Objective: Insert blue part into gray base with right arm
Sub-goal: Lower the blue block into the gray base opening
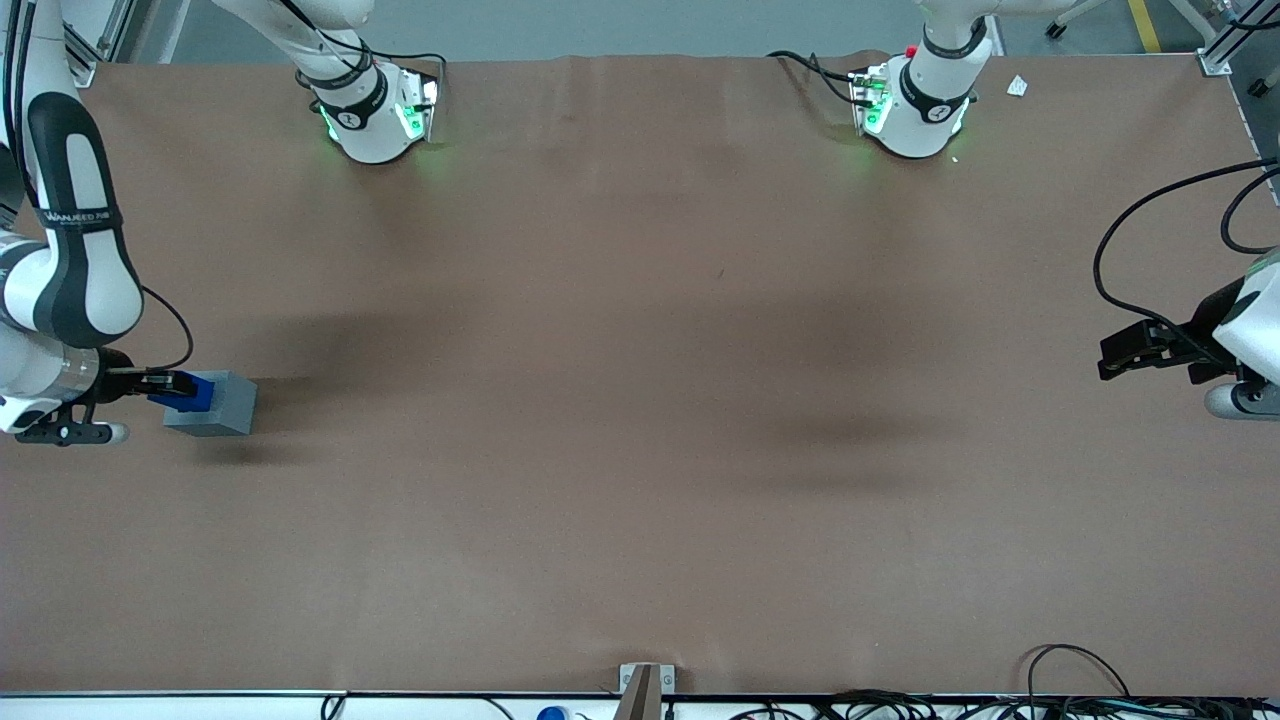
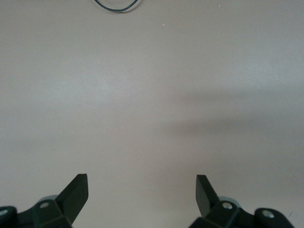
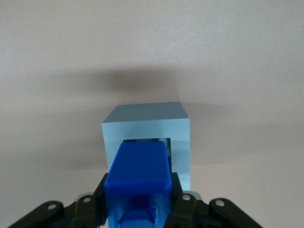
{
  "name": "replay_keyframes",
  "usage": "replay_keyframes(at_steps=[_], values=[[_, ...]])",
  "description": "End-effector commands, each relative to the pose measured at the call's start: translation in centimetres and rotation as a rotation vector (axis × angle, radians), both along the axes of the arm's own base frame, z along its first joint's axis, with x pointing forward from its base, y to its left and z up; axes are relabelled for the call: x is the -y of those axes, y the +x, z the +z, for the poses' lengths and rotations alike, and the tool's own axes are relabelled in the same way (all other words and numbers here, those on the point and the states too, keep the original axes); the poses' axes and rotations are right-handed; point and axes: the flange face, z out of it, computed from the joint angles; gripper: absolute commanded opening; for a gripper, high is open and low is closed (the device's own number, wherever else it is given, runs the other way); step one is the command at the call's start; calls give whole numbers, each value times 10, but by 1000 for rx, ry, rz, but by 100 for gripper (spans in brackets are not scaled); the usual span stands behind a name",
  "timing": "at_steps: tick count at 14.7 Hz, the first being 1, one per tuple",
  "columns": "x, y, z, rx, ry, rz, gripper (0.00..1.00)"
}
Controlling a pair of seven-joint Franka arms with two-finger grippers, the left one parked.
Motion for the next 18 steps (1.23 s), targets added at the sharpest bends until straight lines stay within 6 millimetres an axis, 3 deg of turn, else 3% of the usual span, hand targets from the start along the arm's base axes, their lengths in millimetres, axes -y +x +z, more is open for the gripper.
replay_keyframes(at_steps=[1, 18], values=[[5, 0, -1, 5, -1, 8, 5], [6, 1, -8, 7, -4, 10, 7]])
